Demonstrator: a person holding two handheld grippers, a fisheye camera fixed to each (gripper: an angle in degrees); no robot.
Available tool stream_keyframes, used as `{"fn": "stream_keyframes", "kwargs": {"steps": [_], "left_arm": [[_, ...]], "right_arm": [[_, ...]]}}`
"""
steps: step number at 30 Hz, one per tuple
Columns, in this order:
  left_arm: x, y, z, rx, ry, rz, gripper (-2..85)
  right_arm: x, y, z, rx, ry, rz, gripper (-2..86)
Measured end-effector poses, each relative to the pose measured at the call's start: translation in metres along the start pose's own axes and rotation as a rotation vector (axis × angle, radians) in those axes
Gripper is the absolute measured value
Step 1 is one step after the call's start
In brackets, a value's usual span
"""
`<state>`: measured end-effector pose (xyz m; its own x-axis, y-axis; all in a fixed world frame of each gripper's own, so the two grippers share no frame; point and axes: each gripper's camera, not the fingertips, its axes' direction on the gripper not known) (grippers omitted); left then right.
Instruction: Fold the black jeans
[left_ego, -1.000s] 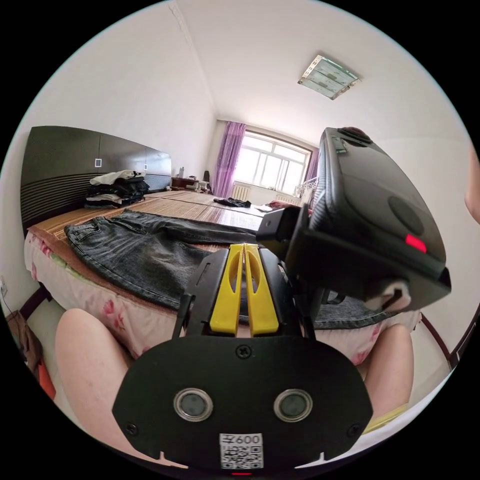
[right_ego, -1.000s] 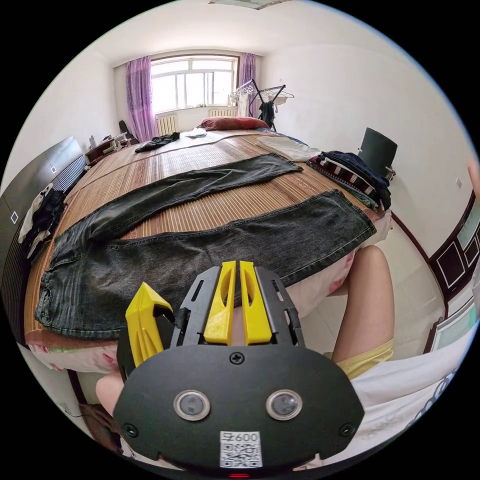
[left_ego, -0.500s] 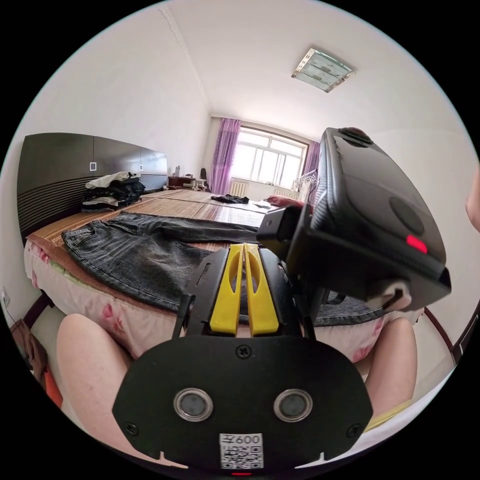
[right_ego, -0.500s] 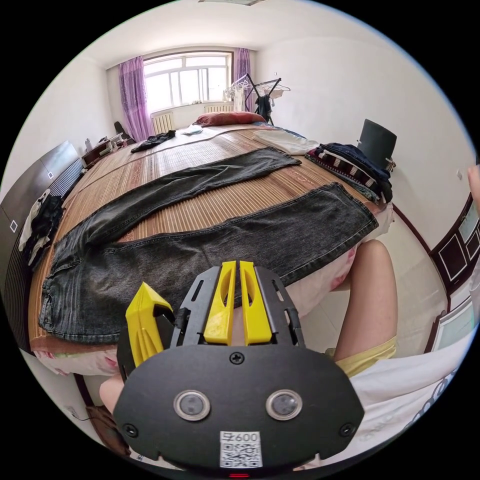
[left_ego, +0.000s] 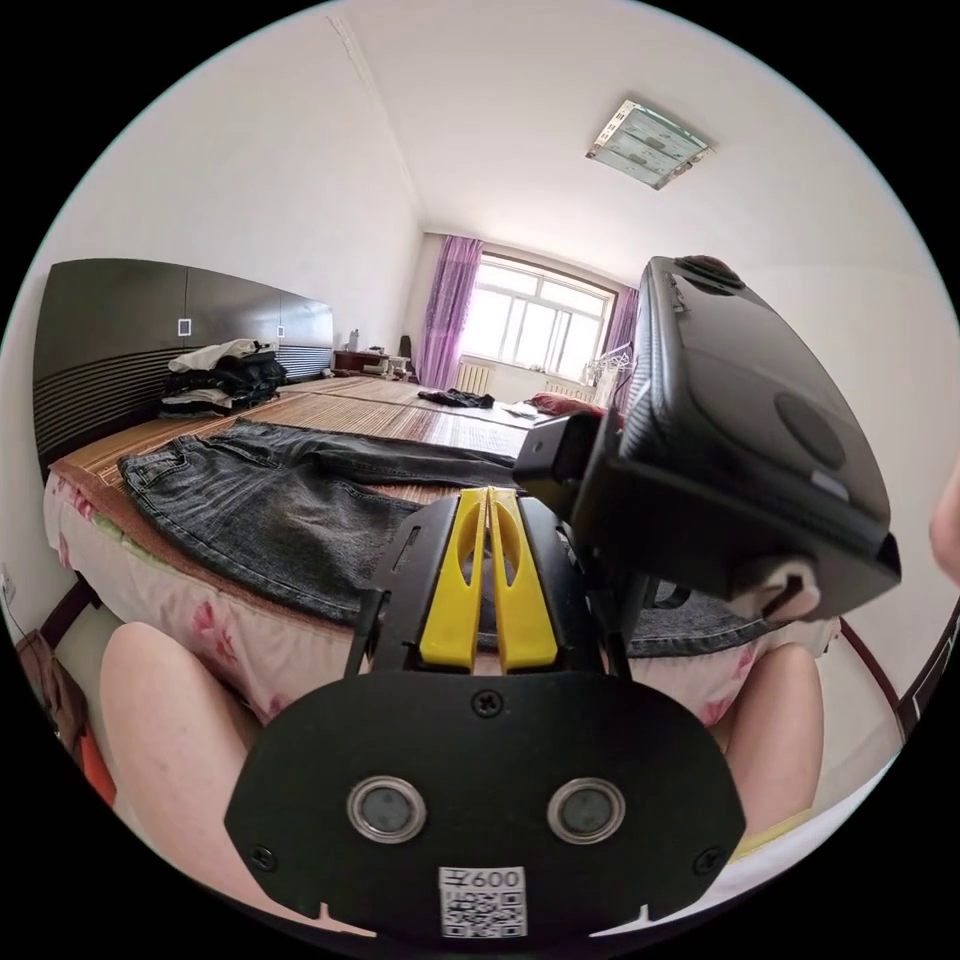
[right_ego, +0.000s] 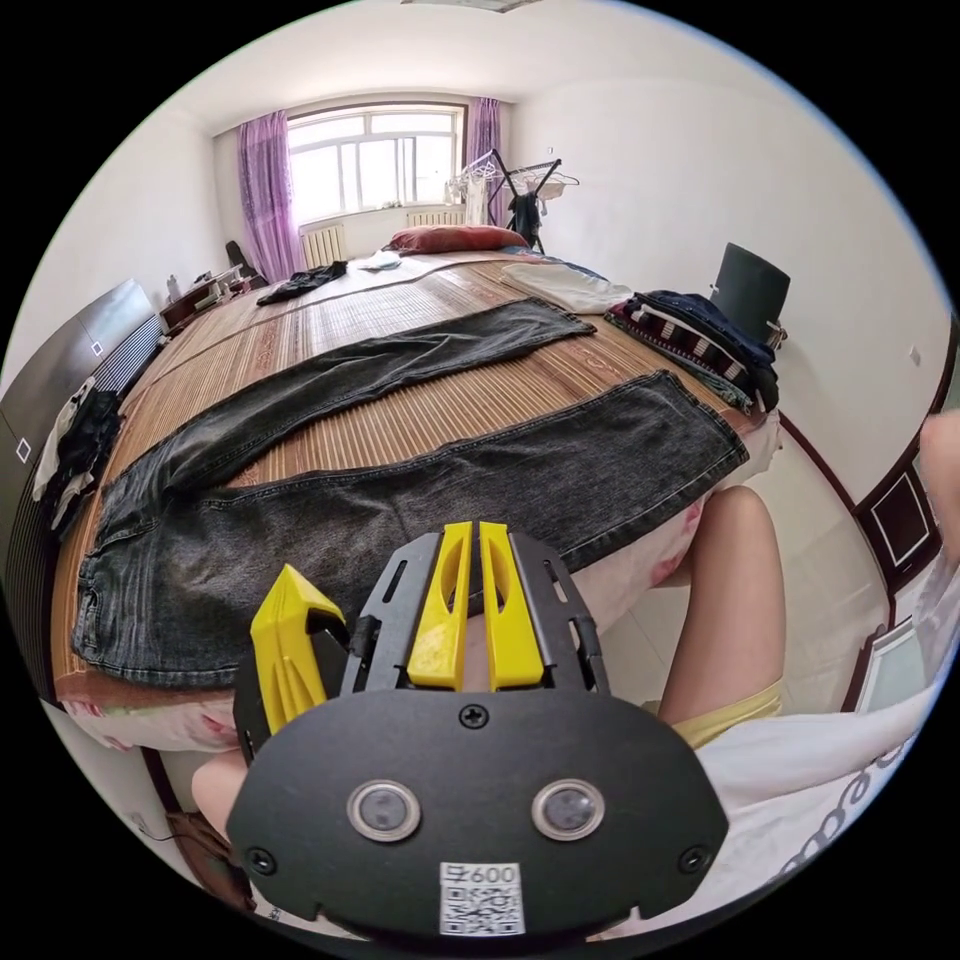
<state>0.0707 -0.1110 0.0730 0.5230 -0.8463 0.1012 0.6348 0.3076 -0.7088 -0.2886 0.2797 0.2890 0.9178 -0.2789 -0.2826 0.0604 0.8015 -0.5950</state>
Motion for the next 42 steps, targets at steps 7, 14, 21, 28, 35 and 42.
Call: {"fn": "stream_keyframes", "kwargs": {"steps": [7,14,21,28,35,42], "left_arm": [[0.018,0.006,-0.015,0.095,-0.026,0.069,0.2],[0.052,0.023,-0.017,0.121,-0.213,0.077,0.1],[0.073,0.042,-0.032,0.207,-0.301,0.138,0.0],[0.106,0.059,-0.047,0.327,-0.45,0.211,0.1],[0.13,0.07,-0.073,0.413,-0.441,0.249,0.2],[0.114,0.07,-0.083,0.367,-0.266,0.153,0.3]], "right_arm": [[0.049,0.0,-0.028,0.062,-0.139,0.059,-0.9],[0.091,0.001,-0.029,0.057,-0.325,-0.023,-0.9],[0.146,0.019,-0.039,0.086,-0.521,-0.013,-0.8],[0.203,0.034,-0.041,0.139,-0.855,-0.07,-0.9],[0.232,0.05,-0.036,0.102,-0.937,-0.127,-0.9],[0.258,0.08,-0.01,0.136,-0.975,-0.124,-0.8]]}}
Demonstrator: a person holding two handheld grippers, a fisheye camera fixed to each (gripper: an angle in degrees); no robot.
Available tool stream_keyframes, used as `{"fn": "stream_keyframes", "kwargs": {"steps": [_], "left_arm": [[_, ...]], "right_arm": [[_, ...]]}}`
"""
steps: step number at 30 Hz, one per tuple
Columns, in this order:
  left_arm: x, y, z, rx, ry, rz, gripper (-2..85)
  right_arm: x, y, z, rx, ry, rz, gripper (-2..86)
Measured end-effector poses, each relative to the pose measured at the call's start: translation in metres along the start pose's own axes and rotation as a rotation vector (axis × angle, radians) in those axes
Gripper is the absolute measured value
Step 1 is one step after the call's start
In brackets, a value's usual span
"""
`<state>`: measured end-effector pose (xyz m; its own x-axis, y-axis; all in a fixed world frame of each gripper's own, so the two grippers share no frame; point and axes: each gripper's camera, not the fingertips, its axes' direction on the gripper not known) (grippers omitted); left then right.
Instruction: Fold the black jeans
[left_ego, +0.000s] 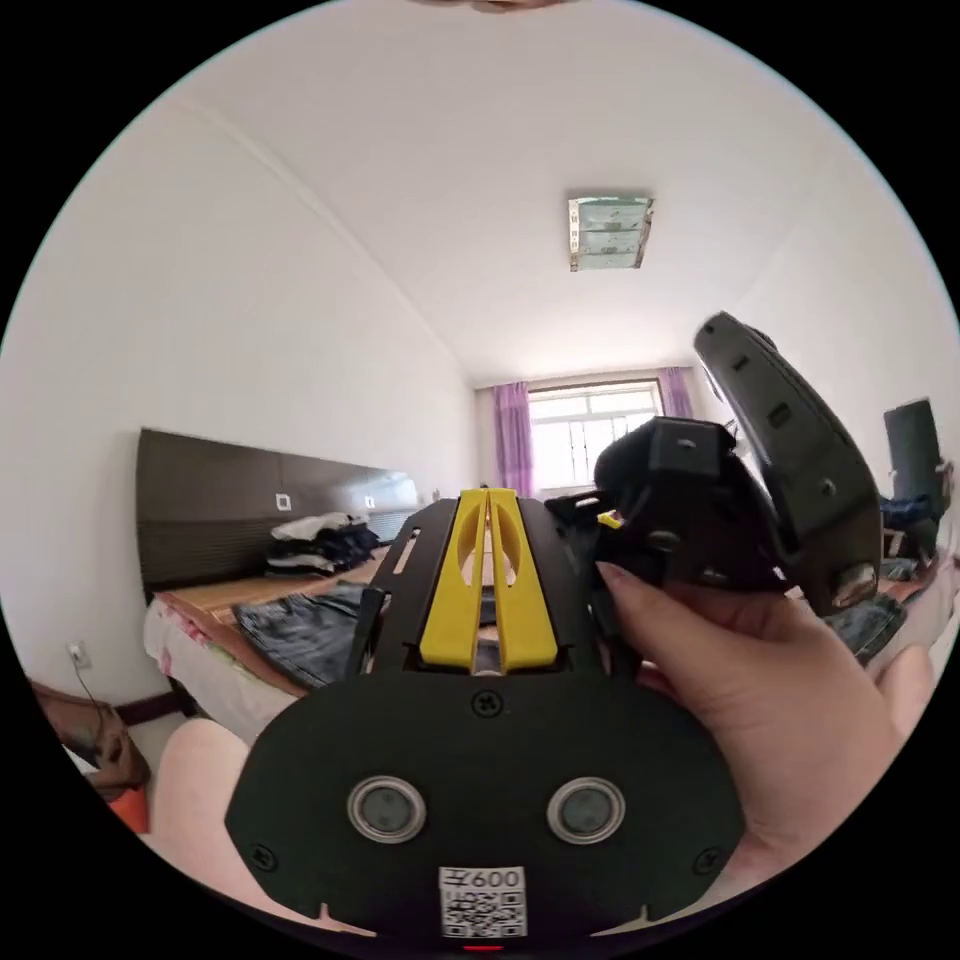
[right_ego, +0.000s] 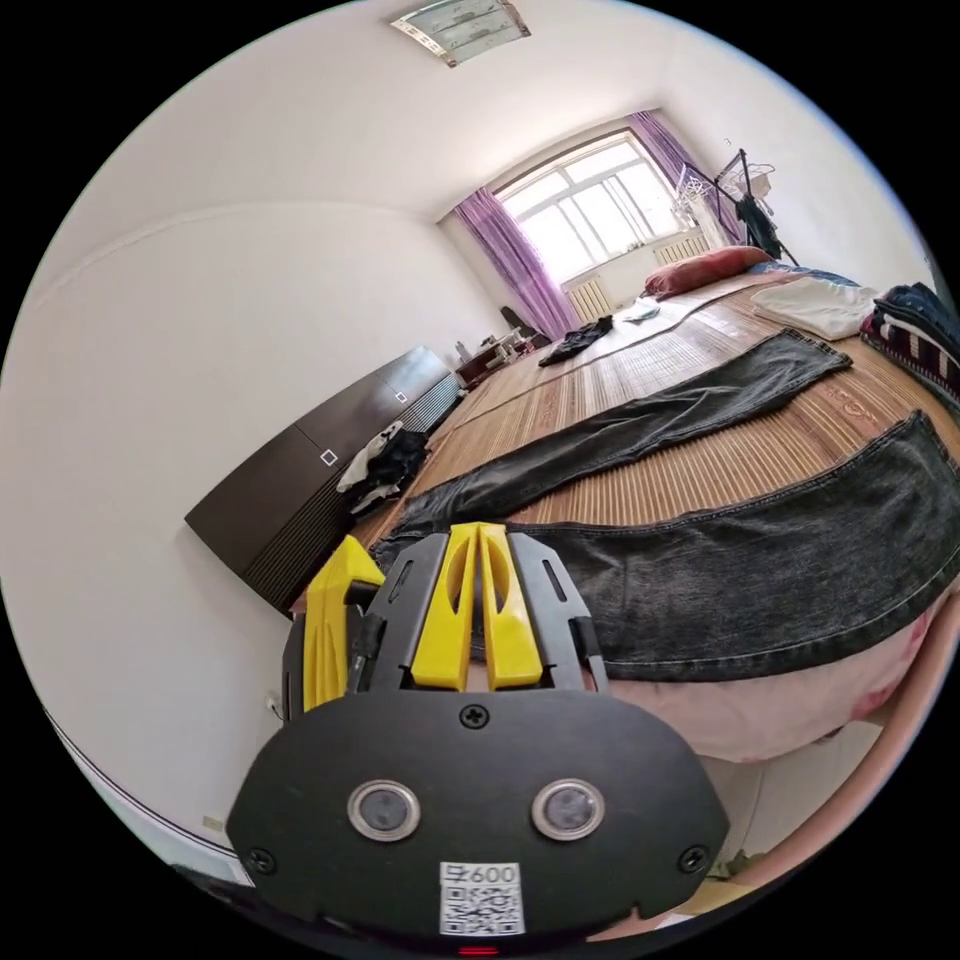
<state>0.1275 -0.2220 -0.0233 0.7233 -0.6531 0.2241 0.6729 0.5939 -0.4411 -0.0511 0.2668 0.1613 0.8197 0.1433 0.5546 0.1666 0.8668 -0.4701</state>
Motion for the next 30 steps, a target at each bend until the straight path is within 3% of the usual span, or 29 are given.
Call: {"fn": "stream_keyframes", "kwargs": {"steps": [4,7,13,16,19,23,25,28,29,30], "left_arm": [[-0.008,-0.001,0.009,-0.119,-0.106,0.039,0.3],[-0.028,-0.005,0.013,-0.195,-0.035,0.045,0.3],[-0.043,-0.015,0.02,-0.297,-0.015,0.089,0.3],[-0.043,-0.027,0.024,-0.356,0.048,0.112,0.4],[-0.049,-0.038,0.04,-0.461,0.224,0.064,0.3],[-0.041,-0.044,0.068,-0.626,0.288,0.058,0.4],[-0.034,-0.052,0.062,-0.582,0.25,0.109,0.4],[-0.023,-0.065,0.065,-0.622,0.28,0.214,0.5],[-0.024,-0.061,0.075,-0.696,0.271,0.236,0.5],[-0.034,-0.063,0.066,-0.632,0.311,0.216,0.6]], "right_arm": [[0.022,0.022,-0.016,0.156,0.219,-0.141,-0.8],[0.035,0.039,-0.037,0.246,0.267,-0.26,-0.8],[0.068,0.046,-0.039,0.089,0.177,-0.256,-0.8],[0.066,0.068,-0.053,0.15,0.071,-0.446,-0.8],[0.067,0.091,-0.055,0.329,0.249,-0.338,-0.8],[0.063,0.111,-0.006,0.168,0.264,-0.412,-0.8],[0.051,0.127,0.028,0.081,0.328,-0.544,-0.9],[0.062,0.137,0.062,0.036,0.568,-0.493,-0.8],[0.068,0.139,0.065,0.02,0.563,-0.481,-0.9],[0.072,0.146,0.051,0.114,0.498,-0.501,-0.9]]}}
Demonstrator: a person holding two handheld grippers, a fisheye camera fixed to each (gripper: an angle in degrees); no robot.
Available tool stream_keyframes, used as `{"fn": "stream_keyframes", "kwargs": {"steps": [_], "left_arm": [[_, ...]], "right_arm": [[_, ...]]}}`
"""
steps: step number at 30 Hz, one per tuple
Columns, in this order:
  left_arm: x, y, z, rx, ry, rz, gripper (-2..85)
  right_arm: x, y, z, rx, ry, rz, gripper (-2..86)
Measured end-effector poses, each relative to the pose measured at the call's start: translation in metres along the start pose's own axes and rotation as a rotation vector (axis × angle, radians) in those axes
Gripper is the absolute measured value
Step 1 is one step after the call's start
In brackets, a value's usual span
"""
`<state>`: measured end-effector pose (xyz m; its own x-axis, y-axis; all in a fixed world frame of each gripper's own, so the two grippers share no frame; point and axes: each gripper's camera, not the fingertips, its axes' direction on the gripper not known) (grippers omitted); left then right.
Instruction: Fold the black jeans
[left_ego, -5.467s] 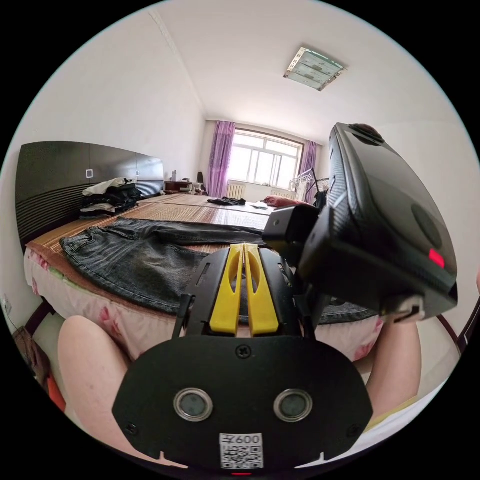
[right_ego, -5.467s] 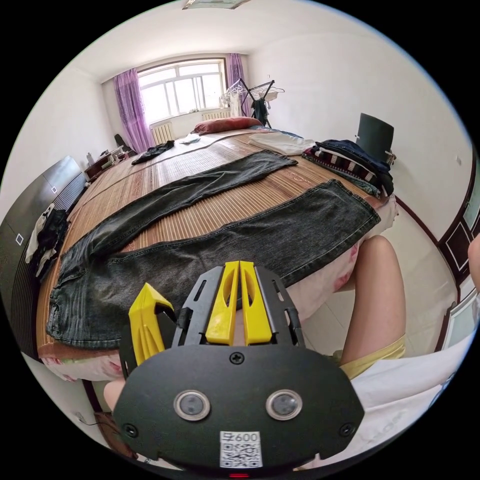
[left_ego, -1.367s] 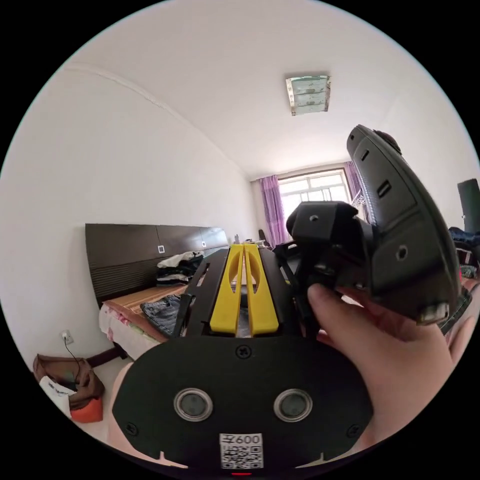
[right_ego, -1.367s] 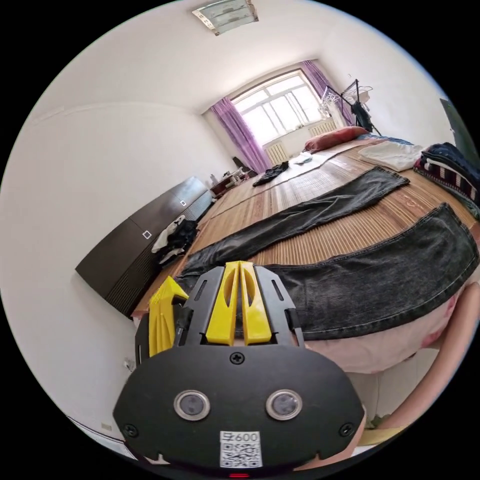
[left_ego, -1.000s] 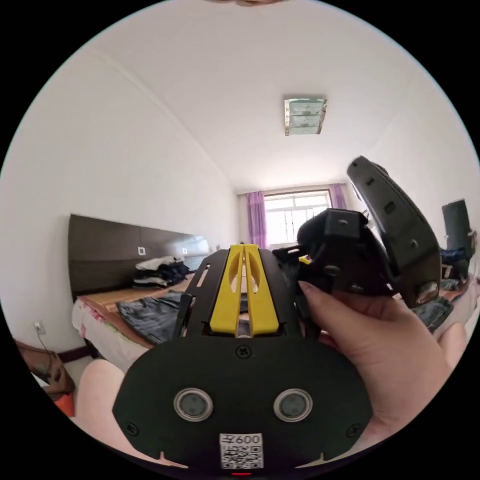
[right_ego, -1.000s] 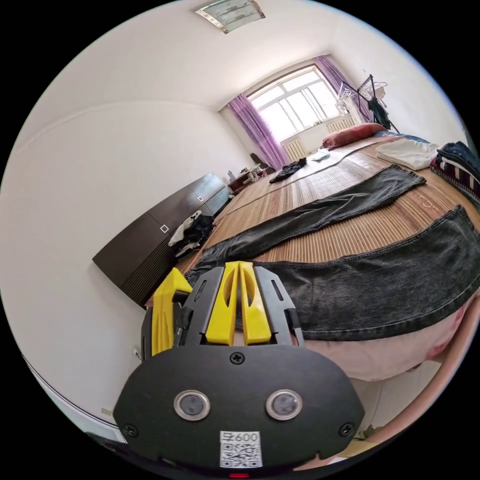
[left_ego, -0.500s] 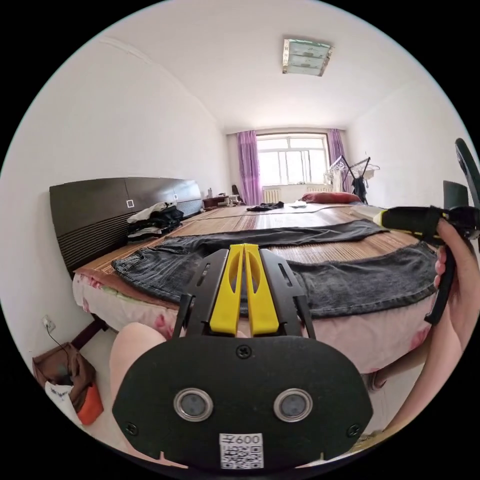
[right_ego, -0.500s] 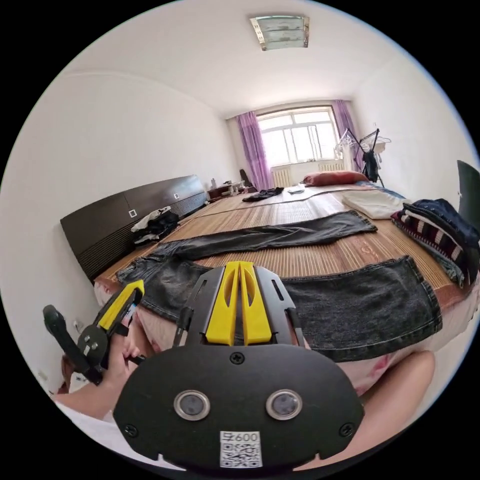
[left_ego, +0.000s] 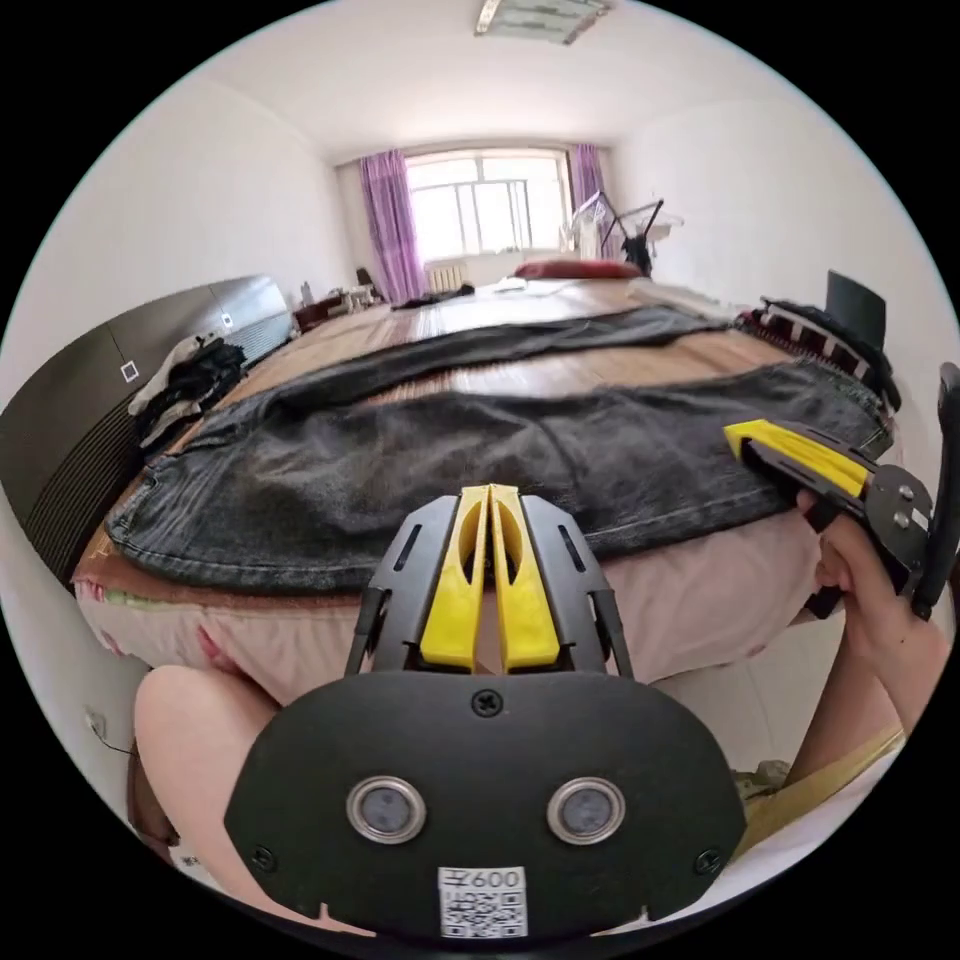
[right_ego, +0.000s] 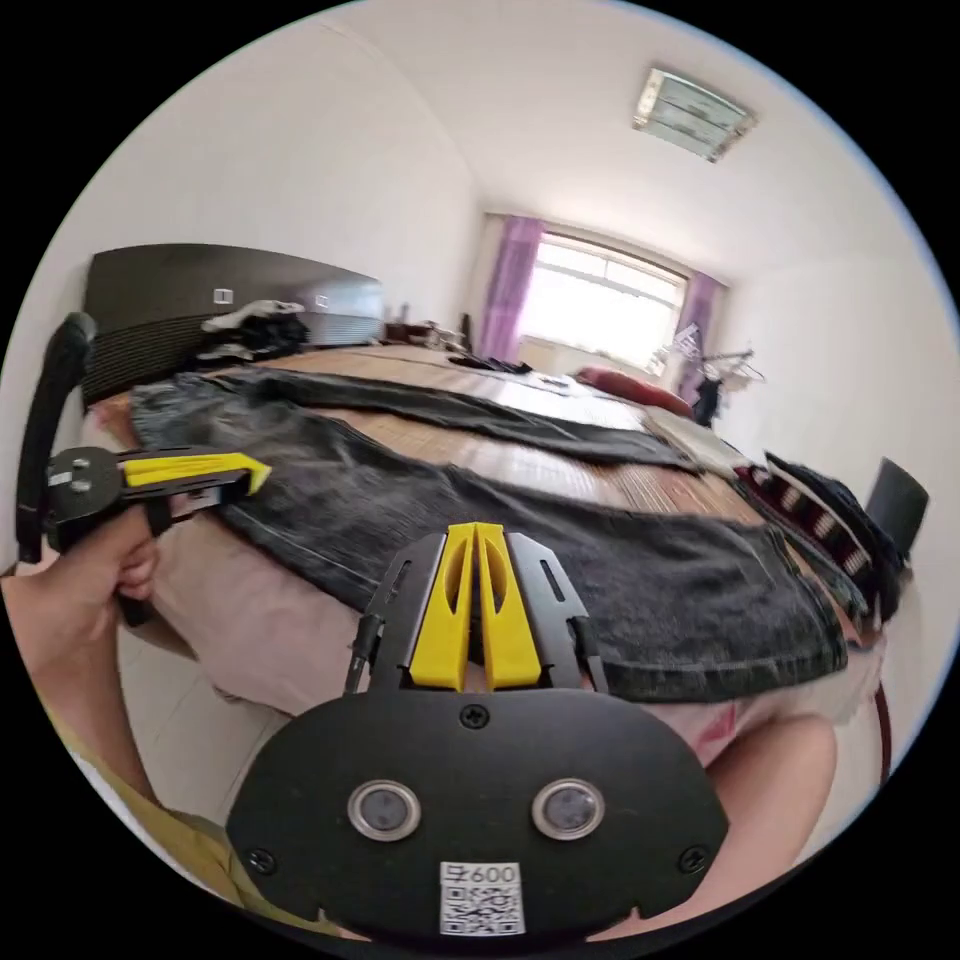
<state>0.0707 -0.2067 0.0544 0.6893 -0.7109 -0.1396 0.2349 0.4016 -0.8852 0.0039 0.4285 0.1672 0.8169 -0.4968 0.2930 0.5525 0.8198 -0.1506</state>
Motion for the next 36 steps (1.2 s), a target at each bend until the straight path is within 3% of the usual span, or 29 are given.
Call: {"fn": "stream_keyframes", "kwargs": {"steps": [5,9,15,19,22,25,29,31,33,36], "left_arm": [[-0.009,-0.01,-0.042,0.066,0.039,-0.034,0.7],[-0.005,-0.03,-0.076,0.07,0.017,0.008,0.7],[-0.046,-0.093,-0.133,-0.044,0.156,-0.017,0.8],[-0.097,-0.148,-0.172,-0.173,0.185,0.019,0.7],[-0.136,-0.202,-0.202,-0.246,0.051,0.139,0.7],[-0.188,-0.25,-0.211,-0.291,-0.072,0.193,0.7],[-0.299,-0.289,-0.192,-0.45,0.012,-0.013,0.7],[-0.348,-0.294,-0.201,-0.394,0.185,-0.141,0.7],[-0.4,-0.294,-0.206,-0.389,0.376,-0.323,0.6],[-0.486,-0.266,-0.236,-0.241,0.612,-0.664,0.4]], "right_arm": [[-0.008,-0.016,-0.023,0.001,0.137,-0.082,-0.9],[0.012,-0.05,-0.045,-0.011,0.063,0.02,-0.9],[0.053,-0.117,-0.081,-0.085,-0.053,0.073,-0.8],[0.106,-0.202,-0.112,-0.261,-0.224,0.281,-0.8],[0.107,-0.279,-0.131,-0.252,-0.46,0.122,-0.9],[0.106,-0.352,-0.115,-0.314,-0.481,0.069,-0.9],[0.127,-0.411,-0.069,-0.432,-0.568,0.112,-0.9],[0.14,-0.433,-0.038,-0.659,-0.56,0.046,-0.9],[0.17,-0.449,-0.046,-0.621,-0.671,0.048,-0.9],[0.243,-0.467,-0.055,-0.645,-0.764,0.25,-0.9]]}}
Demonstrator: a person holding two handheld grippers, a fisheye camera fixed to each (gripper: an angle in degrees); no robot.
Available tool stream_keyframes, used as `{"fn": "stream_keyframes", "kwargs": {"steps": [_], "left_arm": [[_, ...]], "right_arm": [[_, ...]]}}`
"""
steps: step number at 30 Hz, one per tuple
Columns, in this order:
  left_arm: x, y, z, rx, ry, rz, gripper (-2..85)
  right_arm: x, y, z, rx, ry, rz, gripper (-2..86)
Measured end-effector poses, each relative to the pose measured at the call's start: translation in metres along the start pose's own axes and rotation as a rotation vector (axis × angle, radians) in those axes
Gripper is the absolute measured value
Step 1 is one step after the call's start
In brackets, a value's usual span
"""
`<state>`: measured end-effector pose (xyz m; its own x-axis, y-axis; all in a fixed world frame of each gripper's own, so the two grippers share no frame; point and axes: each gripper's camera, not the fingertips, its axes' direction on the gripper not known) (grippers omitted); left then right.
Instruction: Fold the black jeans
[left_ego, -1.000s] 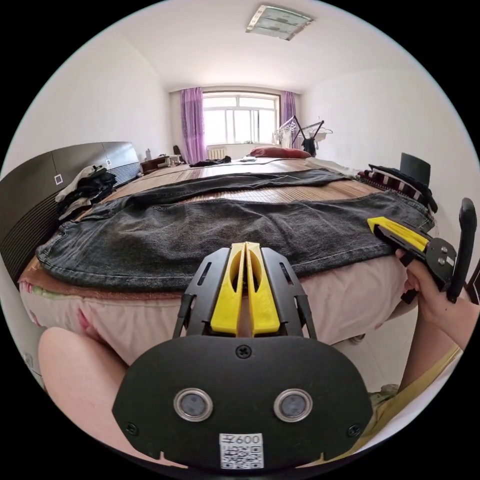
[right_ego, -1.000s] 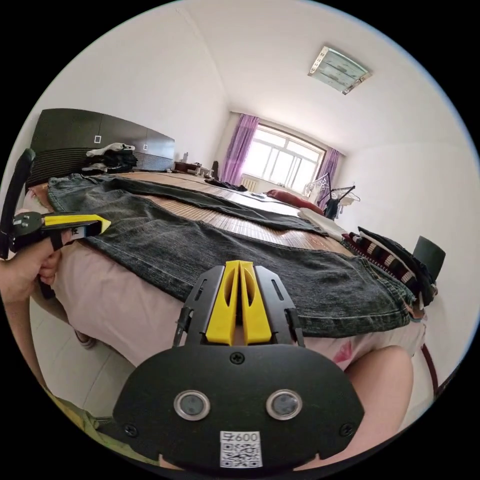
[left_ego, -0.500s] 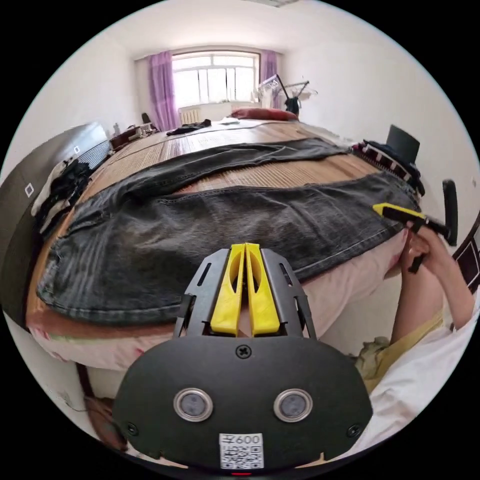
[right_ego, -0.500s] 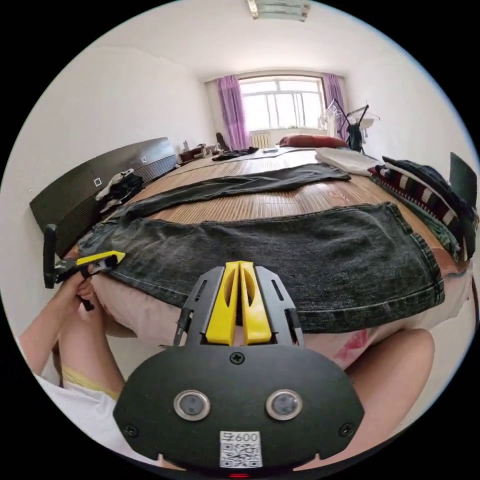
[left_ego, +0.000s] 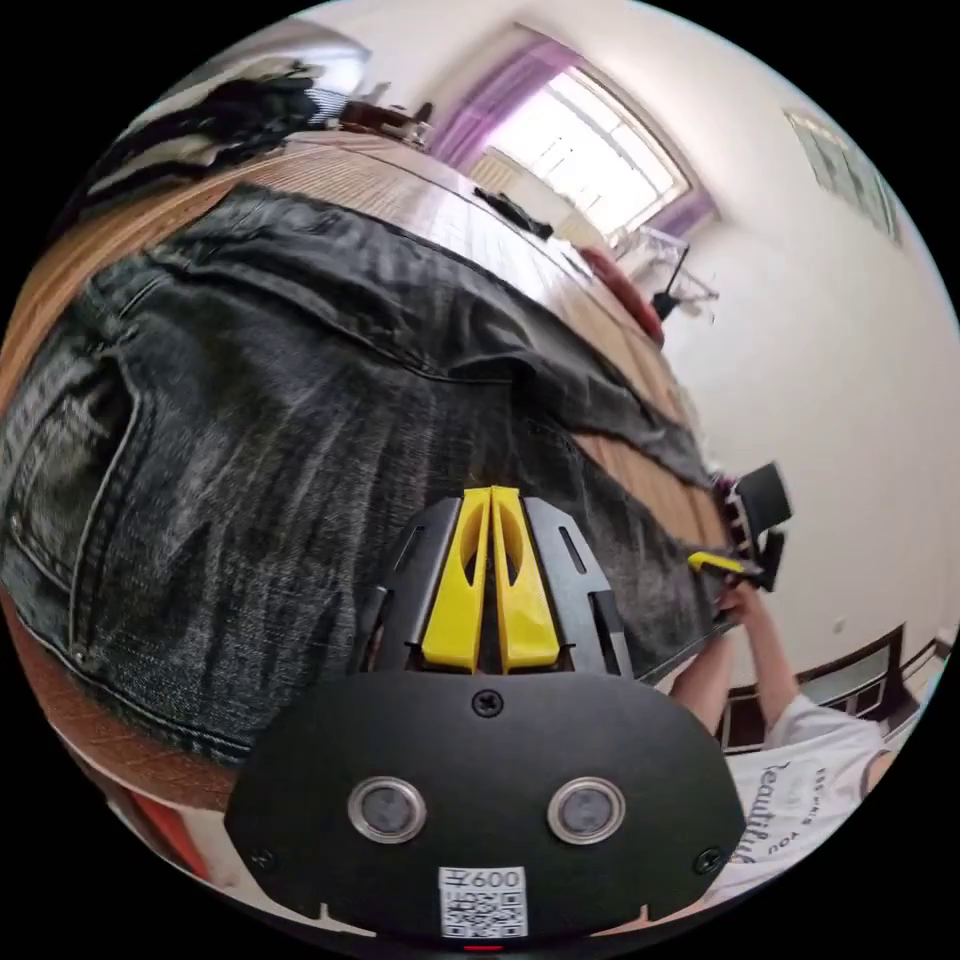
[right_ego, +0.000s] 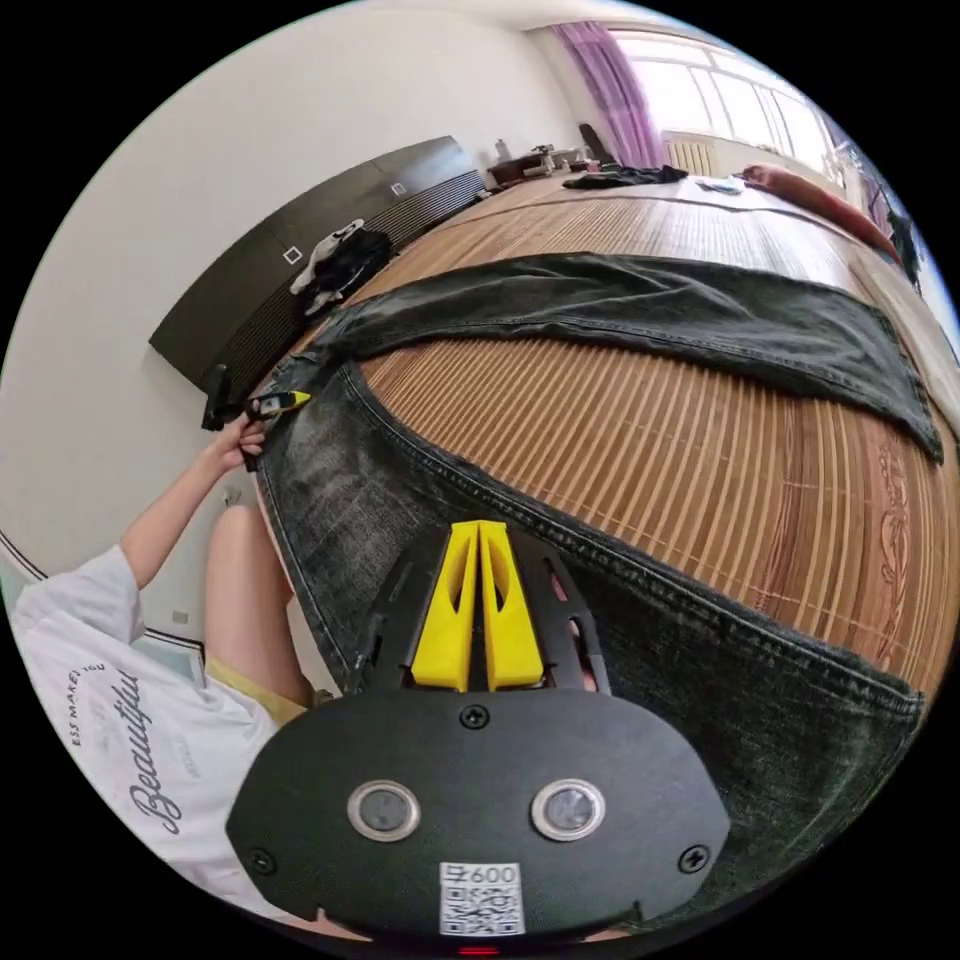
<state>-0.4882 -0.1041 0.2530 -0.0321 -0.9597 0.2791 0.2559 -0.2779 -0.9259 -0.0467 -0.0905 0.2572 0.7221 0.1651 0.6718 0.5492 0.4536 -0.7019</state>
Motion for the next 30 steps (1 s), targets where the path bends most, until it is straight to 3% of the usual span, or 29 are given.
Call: {"fn": "stream_keyframes", "kwargs": {"steps": [3,4,6,9,11,13,16,18,22,28,30], "left_arm": [[-0.013,-0.001,-0.042,0.096,0.04,-0.095,0.3],[-0.011,-0.001,-0.067,0.149,-0.095,-0.174,0.3],[0.001,-0.019,-0.095,0.144,-0.149,-0.215,0.2],[0.048,-0.048,-0.11,0.093,-0.323,-0.157,0.1],[0.115,-0.086,-0.109,0.035,-0.408,0.034,0.2],[0.156,-0.116,-0.097,-0.021,-0.35,0.121,0.2],[0.191,-0.161,-0.064,-0.119,-0.2,0.133,0.1],[0.211,-0.186,-0.045,-0.109,-0.194,0.11,0.1],[0.261,-0.21,-0.013,-0.105,-0.095,0.135,0.1],[0.376,-0.202,0.1,-0.232,0.04,0.178,0.1],[0.428,-0.193,0.162,-0.298,0.2,0.199,0.1]], "right_arm": [[0.044,0.013,-0.063,0.07,-0.155,0.168,-0.8],[0.058,0.02,-0.085,0.099,-0.212,0.241,-0.9],[0.062,0.026,-0.119,0.135,-0.181,0.367,-0.9],[-0.005,0.016,-0.169,0.225,0.135,0.324,-0.8],[-0.057,-0.008,-0.177,0.226,0.26,0.21,-0.8],[-0.111,-0.057,-0.171,0.15,0.183,0.059,-0.8],[-0.135,-0.126,-0.158,0.077,-0.061,0.036,-0.8],[-0.137,-0.163,-0.149,0.045,-0.118,0.05,-0.8],[-0.124,-0.216,-0.151,0.079,-0.082,0.162,-0.9],[-0.075,-0.221,-0.208,0.245,-0.015,0.335,-0.8],[-0.055,-0.204,-0.237,0.348,-0.064,0.393,-0.8]]}}
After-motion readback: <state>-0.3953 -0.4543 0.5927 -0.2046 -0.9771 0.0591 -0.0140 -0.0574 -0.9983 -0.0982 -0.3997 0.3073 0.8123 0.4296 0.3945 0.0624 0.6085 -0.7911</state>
